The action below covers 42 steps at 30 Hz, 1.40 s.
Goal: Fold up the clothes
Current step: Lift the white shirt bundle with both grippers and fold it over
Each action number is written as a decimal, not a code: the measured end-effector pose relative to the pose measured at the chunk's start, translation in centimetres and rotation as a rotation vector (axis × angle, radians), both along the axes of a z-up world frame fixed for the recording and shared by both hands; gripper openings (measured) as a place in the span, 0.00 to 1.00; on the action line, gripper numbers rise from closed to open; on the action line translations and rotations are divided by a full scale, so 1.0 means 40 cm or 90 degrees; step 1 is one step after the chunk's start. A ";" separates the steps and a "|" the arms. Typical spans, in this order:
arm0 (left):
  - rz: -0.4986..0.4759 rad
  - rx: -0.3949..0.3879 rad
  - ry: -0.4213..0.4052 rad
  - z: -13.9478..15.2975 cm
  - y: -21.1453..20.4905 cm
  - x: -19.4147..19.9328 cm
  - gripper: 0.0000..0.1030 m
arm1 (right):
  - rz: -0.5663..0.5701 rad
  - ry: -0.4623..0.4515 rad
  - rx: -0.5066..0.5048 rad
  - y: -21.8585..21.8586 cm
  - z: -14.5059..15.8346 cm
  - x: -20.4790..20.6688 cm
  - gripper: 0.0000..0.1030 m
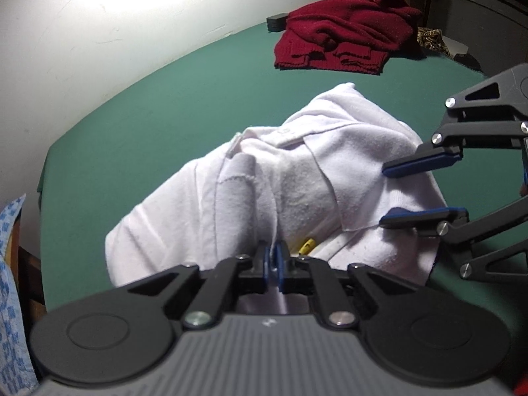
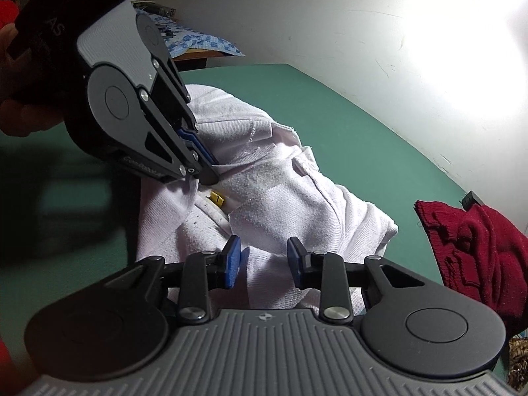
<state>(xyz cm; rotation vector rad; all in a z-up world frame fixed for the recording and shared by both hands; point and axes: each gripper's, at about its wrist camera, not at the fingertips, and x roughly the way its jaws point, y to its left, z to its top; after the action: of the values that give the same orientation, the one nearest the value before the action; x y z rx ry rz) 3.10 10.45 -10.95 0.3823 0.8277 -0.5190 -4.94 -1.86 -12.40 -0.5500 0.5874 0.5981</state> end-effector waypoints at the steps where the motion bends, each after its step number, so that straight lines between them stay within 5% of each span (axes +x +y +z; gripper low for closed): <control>1: 0.006 -0.011 0.003 0.008 0.010 -0.001 0.02 | -0.005 0.006 0.009 -0.004 0.003 0.003 0.17; 4: 0.023 -0.015 -0.013 0.031 0.023 -0.020 0.02 | -0.031 0.011 0.044 -0.019 0.020 0.008 0.07; 12: 0.023 -0.028 -0.057 0.095 0.035 -0.102 0.01 | -0.114 0.082 0.159 -0.077 0.064 0.032 0.07; 16: 0.054 -0.023 -0.045 0.084 0.075 -0.115 0.01 | -0.135 0.069 0.120 -0.083 0.052 0.028 0.16; 21: 0.094 -0.032 -0.024 0.066 0.118 -0.118 0.02 | -0.049 -0.003 0.052 -0.005 0.042 -0.018 0.34; 27: 0.095 -0.019 -0.021 0.037 0.104 -0.113 0.02 | -0.018 -0.054 -0.059 0.071 -0.023 -0.016 0.26; 30: 0.118 -0.038 -0.004 0.026 0.121 -0.101 0.02 | -0.034 -0.052 -0.057 0.052 -0.020 -0.015 0.19; 33: 0.120 -0.057 -0.006 0.043 0.135 -0.107 0.02 | -0.066 -0.001 0.033 0.003 0.027 -0.010 0.00; 38: 0.122 -0.065 -0.009 0.059 0.149 -0.096 0.02 | -0.204 0.115 0.242 -0.133 0.089 0.042 0.00; 42: 0.148 -0.094 -0.005 0.075 0.180 -0.074 0.02 | -0.265 0.103 0.250 -0.176 0.084 0.045 0.00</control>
<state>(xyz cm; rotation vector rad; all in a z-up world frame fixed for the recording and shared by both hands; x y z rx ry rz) 0.16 17.65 -7.96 0.1504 0.8085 -0.3591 -3.13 -8.91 -9.05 -0.0032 0.6923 0.3483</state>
